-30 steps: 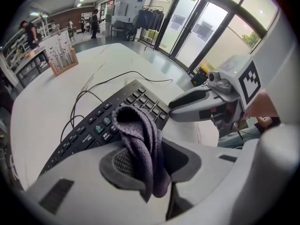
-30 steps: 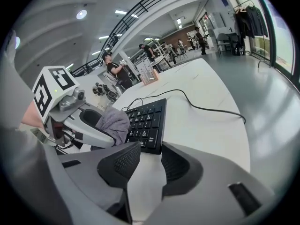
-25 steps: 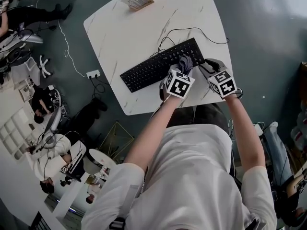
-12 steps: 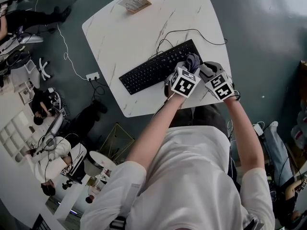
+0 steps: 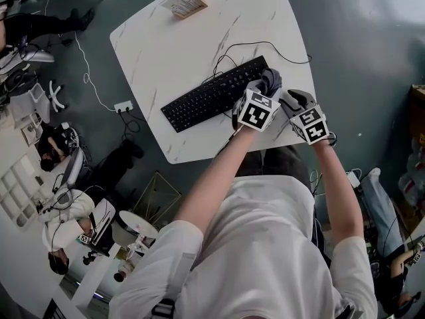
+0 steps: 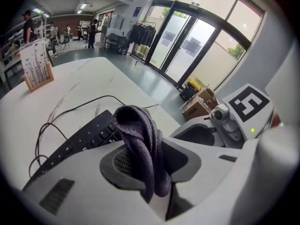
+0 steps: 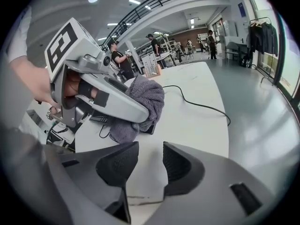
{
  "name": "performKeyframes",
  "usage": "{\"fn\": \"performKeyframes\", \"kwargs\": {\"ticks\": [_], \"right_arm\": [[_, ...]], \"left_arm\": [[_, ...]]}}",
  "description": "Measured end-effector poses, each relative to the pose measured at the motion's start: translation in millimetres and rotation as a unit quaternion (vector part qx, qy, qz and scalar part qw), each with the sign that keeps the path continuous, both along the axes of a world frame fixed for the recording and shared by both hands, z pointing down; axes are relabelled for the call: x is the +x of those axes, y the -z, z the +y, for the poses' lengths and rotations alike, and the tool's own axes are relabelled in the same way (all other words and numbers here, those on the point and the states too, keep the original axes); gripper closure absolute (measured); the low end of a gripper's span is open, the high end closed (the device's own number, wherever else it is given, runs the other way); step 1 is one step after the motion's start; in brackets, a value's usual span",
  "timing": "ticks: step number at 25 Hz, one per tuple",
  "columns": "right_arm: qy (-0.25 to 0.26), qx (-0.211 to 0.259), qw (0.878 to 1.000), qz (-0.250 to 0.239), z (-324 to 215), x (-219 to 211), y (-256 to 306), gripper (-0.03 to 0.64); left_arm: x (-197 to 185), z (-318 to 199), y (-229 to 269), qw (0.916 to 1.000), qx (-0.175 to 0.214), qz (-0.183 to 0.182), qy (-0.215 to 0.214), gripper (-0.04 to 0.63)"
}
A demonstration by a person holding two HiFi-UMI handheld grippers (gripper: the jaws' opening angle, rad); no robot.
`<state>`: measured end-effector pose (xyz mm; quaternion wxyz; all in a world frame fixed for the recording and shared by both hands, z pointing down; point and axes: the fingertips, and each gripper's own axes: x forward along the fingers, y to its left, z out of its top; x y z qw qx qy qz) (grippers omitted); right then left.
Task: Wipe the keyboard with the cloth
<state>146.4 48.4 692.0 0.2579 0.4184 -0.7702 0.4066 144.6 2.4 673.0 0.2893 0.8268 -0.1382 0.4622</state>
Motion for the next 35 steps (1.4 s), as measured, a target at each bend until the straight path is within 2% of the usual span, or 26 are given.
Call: {"fn": "performKeyframes", "kwargs": {"ticks": [5,13,35], "right_arm": [[-0.009,0.000,1.000,-0.010,-2.9,-2.8,0.9,0.456],[0.004,0.009,1.000,-0.011,-13.9,-10.7,7.0,0.456],[0.038,0.008,0.999,0.004,-22.0,-23.5,7.9,0.456]], "left_arm": [[-6.3,-3.5,-0.5,0.9989,-0.024,0.004,0.039,0.476],[-43.1,-10.3,-1.5,0.9946,-0.051,-0.020,0.088,0.476],[-107.1,-15.8,-4.7,0.9827,-0.072,-0.026,0.169,0.476]]}}
